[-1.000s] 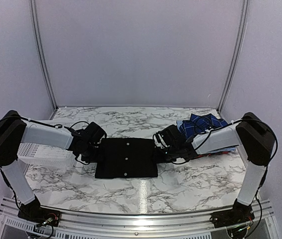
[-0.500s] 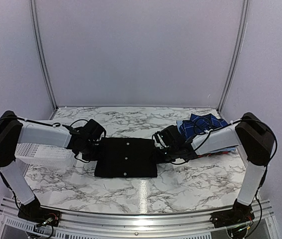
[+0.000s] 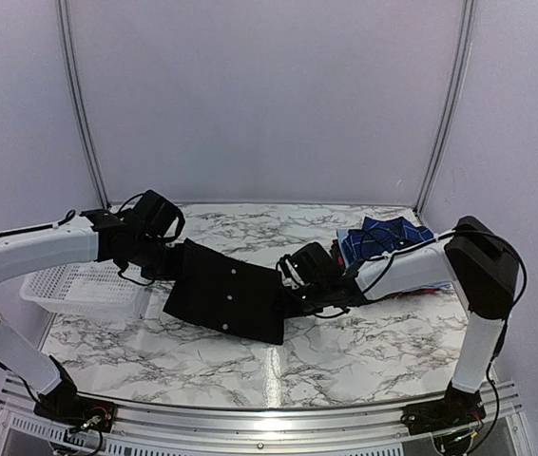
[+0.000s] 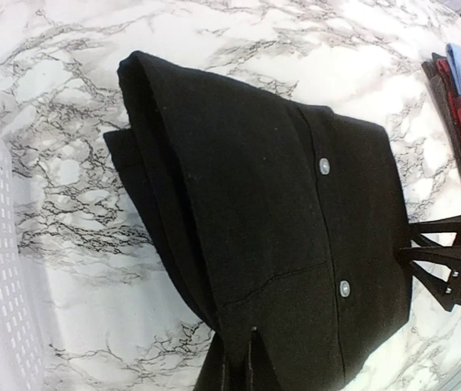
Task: Fold and stack the long sleeve shirts
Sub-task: Pick up the square-folded shirt from the center of the board, then turn over the square-folded shirt at the center of the board.
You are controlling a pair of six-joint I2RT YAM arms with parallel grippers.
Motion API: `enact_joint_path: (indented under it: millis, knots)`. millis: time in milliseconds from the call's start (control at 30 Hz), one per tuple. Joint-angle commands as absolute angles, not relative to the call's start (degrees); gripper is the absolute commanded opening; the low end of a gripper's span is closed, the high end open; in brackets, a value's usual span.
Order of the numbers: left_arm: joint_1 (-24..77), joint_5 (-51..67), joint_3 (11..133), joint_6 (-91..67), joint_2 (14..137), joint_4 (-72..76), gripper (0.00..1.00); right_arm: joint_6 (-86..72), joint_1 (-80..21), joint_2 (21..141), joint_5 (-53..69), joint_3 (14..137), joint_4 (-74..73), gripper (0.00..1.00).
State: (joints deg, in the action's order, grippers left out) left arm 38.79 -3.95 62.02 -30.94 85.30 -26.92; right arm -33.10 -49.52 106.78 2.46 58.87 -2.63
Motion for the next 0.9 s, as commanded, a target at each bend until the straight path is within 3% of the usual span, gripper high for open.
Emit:
enact_joint_path:
  millis: [0, 500, 867]
  knots:
    - [37.29, -2.73, 66.66, -26.9, 81.95, -33.35, 0.0, -34.35, -51.89, 110.49, 2.82, 64.23, -3.41, 0.4]
    - [35.16, 1.03, 80.42, -20.95, 81.11, -42.43, 0.0, -37.18, -54.56, 125.64, 7.05, 81.72, -2.49, 0.36]
    - [35.16, 5.73, 89.47, -18.81, 87.88, -46.41, 0.0, -40.53, -56.76, 138.23, 15.41, 98.07, -0.44, 0.5]
